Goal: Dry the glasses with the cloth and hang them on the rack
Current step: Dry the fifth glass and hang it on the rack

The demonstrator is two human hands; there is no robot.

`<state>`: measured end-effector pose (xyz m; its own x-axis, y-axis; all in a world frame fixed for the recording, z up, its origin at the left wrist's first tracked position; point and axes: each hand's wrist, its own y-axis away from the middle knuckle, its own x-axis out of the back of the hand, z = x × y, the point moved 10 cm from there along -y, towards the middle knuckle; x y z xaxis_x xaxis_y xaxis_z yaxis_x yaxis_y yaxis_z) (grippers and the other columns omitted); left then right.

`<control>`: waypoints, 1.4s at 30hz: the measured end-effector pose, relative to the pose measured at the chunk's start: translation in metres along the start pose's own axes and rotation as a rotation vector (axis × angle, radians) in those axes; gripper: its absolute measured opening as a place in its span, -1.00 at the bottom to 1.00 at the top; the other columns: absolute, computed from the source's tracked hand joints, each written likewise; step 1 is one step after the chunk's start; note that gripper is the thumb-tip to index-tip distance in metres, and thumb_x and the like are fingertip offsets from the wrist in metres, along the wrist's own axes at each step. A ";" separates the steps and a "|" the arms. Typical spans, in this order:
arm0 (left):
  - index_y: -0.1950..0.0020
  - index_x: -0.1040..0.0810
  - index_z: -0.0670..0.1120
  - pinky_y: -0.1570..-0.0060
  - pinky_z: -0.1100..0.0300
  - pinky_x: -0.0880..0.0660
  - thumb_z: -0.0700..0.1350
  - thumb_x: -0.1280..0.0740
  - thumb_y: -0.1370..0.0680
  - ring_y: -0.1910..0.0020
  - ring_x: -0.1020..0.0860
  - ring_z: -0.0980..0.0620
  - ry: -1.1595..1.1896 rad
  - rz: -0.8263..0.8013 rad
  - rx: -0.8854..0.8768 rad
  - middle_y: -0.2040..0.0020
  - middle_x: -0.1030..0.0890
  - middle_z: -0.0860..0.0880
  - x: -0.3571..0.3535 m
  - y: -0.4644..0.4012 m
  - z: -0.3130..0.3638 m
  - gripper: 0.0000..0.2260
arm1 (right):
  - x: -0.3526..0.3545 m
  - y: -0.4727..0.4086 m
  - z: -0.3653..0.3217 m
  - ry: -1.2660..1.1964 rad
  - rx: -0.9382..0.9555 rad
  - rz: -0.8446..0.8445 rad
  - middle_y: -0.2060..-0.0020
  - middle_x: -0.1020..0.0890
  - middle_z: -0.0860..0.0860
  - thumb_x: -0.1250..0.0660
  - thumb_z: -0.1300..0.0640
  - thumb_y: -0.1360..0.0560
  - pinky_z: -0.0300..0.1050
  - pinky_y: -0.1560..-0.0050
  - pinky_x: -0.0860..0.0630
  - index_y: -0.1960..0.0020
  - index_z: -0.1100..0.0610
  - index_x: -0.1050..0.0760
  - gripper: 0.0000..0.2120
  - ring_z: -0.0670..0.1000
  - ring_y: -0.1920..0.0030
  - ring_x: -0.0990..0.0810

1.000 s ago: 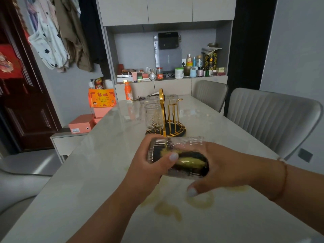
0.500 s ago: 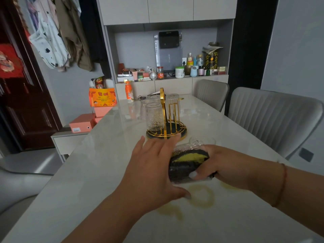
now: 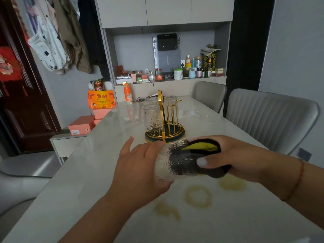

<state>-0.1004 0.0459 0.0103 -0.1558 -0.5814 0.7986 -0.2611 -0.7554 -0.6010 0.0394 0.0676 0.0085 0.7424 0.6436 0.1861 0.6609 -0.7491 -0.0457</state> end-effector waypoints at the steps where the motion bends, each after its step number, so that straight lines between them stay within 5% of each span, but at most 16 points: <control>1: -0.29 -0.49 0.05 -0.46 -0.11 -0.17 0.39 -0.34 -0.18 -0.08 -0.63 0.05 0.003 0.006 0.009 -0.09 -0.66 0.11 0.000 0.001 -0.002 -0.24 | 0.000 0.002 -0.002 -0.084 -0.015 -0.001 0.08 -0.70 0.13 -0.49 -0.12 -0.27 -0.22 0.16 -0.56 -0.12 0.20 -0.60 -0.45 0.00 0.11 -0.67; 4: -0.27 -0.49 0.04 -0.46 -0.07 -0.16 0.38 -0.32 -0.18 -0.06 -0.64 0.04 0.043 0.067 0.046 -0.07 -0.66 0.10 0.005 0.004 -0.006 -0.26 | 0.010 0.004 0.004 -0.271 -0.112 0.039 0.00 -0.71 0.13 0.00 -0.29 -0.44 0.00 -0.10 -0.55 0.02 0.15 -0.70 -0.33 0.08 0.00 -0.69; 7: -0.26 -0.51 0.01 -0.44 -0.12 -0.22 0.34 -0.40 -0.16 -0.03 -0.65 0.01 0.046 0.116 0.068 -0.04 -0.67 0.07 0.013 0.002 -0.004 -0.26 | 0.018 -0.003 0.010 -0.409 -0.089 0.192 -0.02 -0.68 0.22 -0.26 -0.20 -0.42 0.07 -0.11 -0.48 -0.02 0.21 -0.66 -0.49 0.16 0.03 -0.68; 9: -0.24 -0.52 0.01 -0.42 -0.17 -0.25 0.29 -0.44 -0.15 -0.02 -0.65 0.00 0.009 0.130 0.059 -0.03 -0.67 0.07 0.015 0.000 0.004 -0.28 | 0.021 -0.005 0.017 -0.293 -0.093 0.335 0.03 -0.66 0.23 -0.38 -0.18 -0.38 0.01 -0.04 -0.49 0.00 0.16 -0.64 -0.58 0.14 0.10 -0.64; 13: -0.20 -0.58 -0.09 -0.34 -0.20 -0.35 0.21 -0.52 -0.12 0.06 -0.67 -0.08 -0.074 0.119 0.089 0.05 -0.68 -0.01 0.014 0.000 0.014 -0.28 | 0.005 -0.003 0.011 0.146 -0.180 0.453 0.03 -0.61 0.05 -0.05 -0.30 -0.54 -0.10 -0.10 -0.45 -0.18 0.03 -0.53 -0.48 0.03 0.04 -0.55; 19: 0.00 -0.56 -0.01 0.15 0.08 -0.49 0.22 -0.44 -0.16 0.32 -0.61 -0.01 0.103 0.088 0.190 0.27 -0.62 0.08 0.021 -0.001 0.025 -0.50 | 0.013 0.002 -0.033 0.448 0.217 0.781 0.52 -0.31 -0.06 -0.18 -0.18 -0.52 -0.15 0.35 -0.28 0.43 0.08 -0.25 -0.54 -0.11 0.46 -0.30; 21: 0.06 -0.54 0.07 0.25 0.18 -0.52 0.14 -0.55 -0.18 0.32 -0.60 0.11 0.382 -0.010 0.325 0.26 -0.63 0.12 0.020 -0.001 0.017 -0.58 | 0.017 0.003 -0.038 0.429 0.304 0.801 0.55 -0.36 -0.09 -0.26 -0.15 -0.49 -0.17 0.38 -0.36 0.46 0.06 -0.34 -0.56 -0.12 0.48 -0.35; 24: 0.19 -0.71 -0.01 0.34 0.20 -0.54 -0.06 -0.62 -0.11 0.33 -0.62 0.06 1.290 -0.271 0.537 0.29 -0.69 0.03 -0.018 0.005 0.020 -0.69 | 0.014 0.004 -0.053 0.396 0.480 0.700 0.48 -0.53 -0.11 -0.38 -0.12 -0.45 -0.32 0.36 -0.45 0.37 -0.01 -0.53 -0.72 -0.16 0.42 -0.50; 26: 0.16 -0.75 -0.06 0.30 0.11 -0.60 -0.08 -0.60 -0.01 0.29 -0.64 -0.06 1.790 -0.425 0.559 0.22 -0.70 -0.11 -0.034 0.010 0.042 -0.59 | 0.011 0.006 -0.064 0.308 0.574 0.596 0.46 -0.55 -0.16 -0.38 -0.12 -0.39 -0.42 0.35 -0.40 0.35 -0.07 -0.54 -0.80 -0.20 0.41 -0.50; 28: 0.14 -0.74 -0.17 0.27 0.03 -0.63 -0.05 -0.66 0.09 0.30 -0.66 -0.13 2.039 -0.500 0.605 0.19 -0.69 -0.21 -0.042 0.015 0.052 -0.45 | 0.012 0.005 -0.071 0.283 0.596 0.555 0.46 -0.55 -0.14 -0.41 -0.08 -0.37 -0.43 0.36 -0.39 0.34 -0.02 -0.55 -0.82 -0.20 0.43 -0.49; 31: -0.03 -0.71 -0.18 0.05 -0.04 -0.61 0.04 -0.64 -0.03 0.15 -0.68 -0.15 1.929 -0.553 0.617 0.08 -0.70 -0.22 -0.048 0.016 0.049 -0.38 | 0.018 0.001 -0.070 0.381 0.508 0.628 0.46 -0.58 0.11 -0.47 0.05 -0.41 -0.32 0.42 -0.38 0.35 0.09 -0.57 -0.78 -0.11 0.46 -0.44; 33: -0.15 -0.62 -0.05 -0.01 0.06 -0.59 0.14 -0.56 -0.11 0.07 -0.68 -0.01 1.577 -0.461 0.570 0.02 -0.71 -0.09 -0.045 0.010 0.032 -0.35 | 0.023 -0.003 -0.064 0.501 0.421 0.724 0.39 -0.60 0.21 -0.44 0.00 -0.42 -0.15 0.39 -0.44 0.32 0.19 -0.60 -0.72 0.01 0.45 -0.45; 35: -0.04 -0.59 0.03 0.05 0.13 -0.62 0.20 -0.55 -0.11 0.15 -0.68 0.12 1.176 -0.339 0.439 0.14 -0.71 -0.01 -0.031 0.000 0.026 -0.44 | 0.026 -0.006 -0.060 0.619 0.362 0.805 0.37 -0.61 0.21 -0.39 -0.08 -0.39 -0.01 0.31 -0.51 0.28 0.24 -0.60 -0.64 0.11 0.36 -0.54; 37: 0.09 -0.59 0.01 0.09 0.02 -0.65 0.15 -0.58 -0.11 0.26 -0.68 0.08 1.031 -0.241 0.435 0.29 -0.69 0.03 -0.022 -0.002 0.024 -0.54 | 0.024 -0.006 -0.061 0.613 0.364 0.817 0.34 -0.61 0.23 -0.40 -0.08 -0.38 0.05 0.28 -0.54 0.26 0.28 -0.60 -0.62 0.17 0.30 -0.57; 40: 0.17 -0.72 -0.04 0.25 0.09 -0.63 -0.07 -0.56 -0.11 0.29 -0.65 0.02 1.399 -0.250 0.495 0.29 -0.68 0.03 -0.029 -0.001 0.025 -0.69 | 0.025 -0.007 -0.067 0.458 0.401 0.768 0.38 -0.62 0.17 -0.46 0.03 -0.38 -0.07 0.34 -0.52 0.29 0.25 -0.61 -0.74 0.09 0.38 -0.54; 42: 0.14 -0.75 -0.09 0.27 0.11 -0.60 -0.07 -0.57 -0.04 0.27 -0.63 -0.06 1.823 -0.376 0.525 0.23 -0.68 -0.09 -0.040 0.002 0.040 -0.60 | 0.025 -0.010 -0.068 0.256 0.444 0.677 0.42 -0.59 0.03 -0.50 0.06 -0.35 -0.16 0.33 -0.51 0.32 0.14 -0.62 -0.83 -0.06 0.40 -0.53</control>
<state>-0.0565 0.0556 -0.0238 -0.9107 0.3118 -0.2709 -0.2991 -0.9502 -0.0879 0.0438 0.0801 0.0798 0.9809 -0.0168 0.1938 0.1047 -0.7942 -0.5986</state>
